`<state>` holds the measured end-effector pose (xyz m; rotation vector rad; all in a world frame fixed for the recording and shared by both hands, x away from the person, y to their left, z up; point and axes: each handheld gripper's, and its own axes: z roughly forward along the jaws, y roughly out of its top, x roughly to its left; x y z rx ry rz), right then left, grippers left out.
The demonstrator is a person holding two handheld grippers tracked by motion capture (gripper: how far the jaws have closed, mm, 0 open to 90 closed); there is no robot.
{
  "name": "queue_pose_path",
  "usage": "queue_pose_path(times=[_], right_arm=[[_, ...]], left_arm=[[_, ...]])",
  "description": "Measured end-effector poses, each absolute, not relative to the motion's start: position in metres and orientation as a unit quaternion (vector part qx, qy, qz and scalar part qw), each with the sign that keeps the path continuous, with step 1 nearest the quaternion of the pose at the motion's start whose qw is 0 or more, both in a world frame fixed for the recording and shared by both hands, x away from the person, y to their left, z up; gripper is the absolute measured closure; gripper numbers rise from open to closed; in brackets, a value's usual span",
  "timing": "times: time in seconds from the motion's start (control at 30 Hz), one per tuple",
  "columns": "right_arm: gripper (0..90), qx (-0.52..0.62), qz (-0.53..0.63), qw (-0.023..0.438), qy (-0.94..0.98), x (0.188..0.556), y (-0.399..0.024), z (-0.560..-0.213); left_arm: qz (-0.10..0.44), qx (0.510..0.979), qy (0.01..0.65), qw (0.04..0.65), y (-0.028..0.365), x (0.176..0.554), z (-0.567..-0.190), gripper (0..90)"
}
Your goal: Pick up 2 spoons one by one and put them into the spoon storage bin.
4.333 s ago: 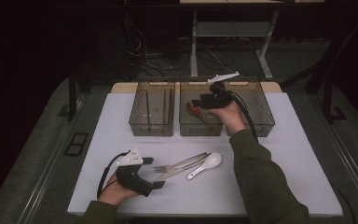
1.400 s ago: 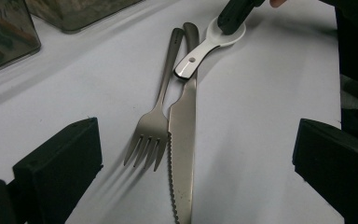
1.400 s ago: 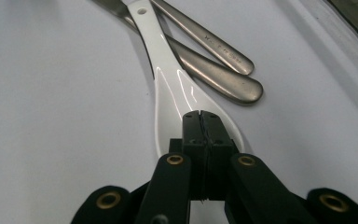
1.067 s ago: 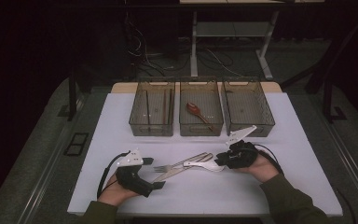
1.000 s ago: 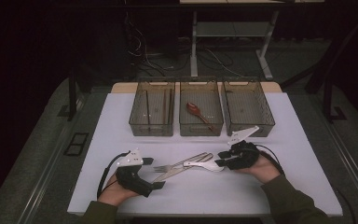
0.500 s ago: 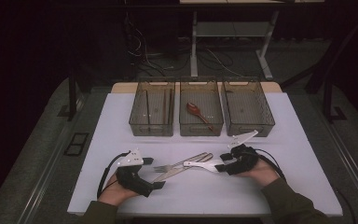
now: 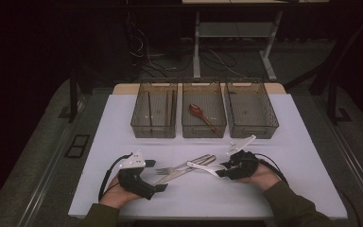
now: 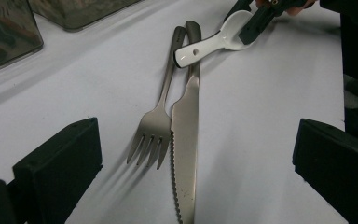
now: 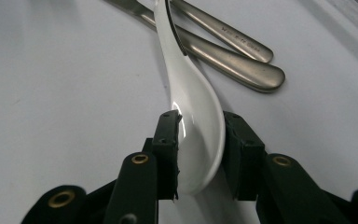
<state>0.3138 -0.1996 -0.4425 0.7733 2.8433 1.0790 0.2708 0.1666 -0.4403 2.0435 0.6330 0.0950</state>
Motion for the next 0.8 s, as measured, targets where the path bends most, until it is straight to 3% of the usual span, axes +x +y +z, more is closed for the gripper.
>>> queue_pose_path(times=[0.4,0.8], right_arm=[[81.2,0.250,0.360,0.008,0.899,0.3117,-0.1997,-0.4409],[82.0,0.261,0.369,0.012,0.892,0.3123,-0.2009,-0.4369]], left_arm=[[0.056,0.836,0.265,0.477,0.1637,0.2701,-0.4422,0.5],[0.071,0.837,0.265,0.473,0.1623,0.2694,-0.4414,0.5]])
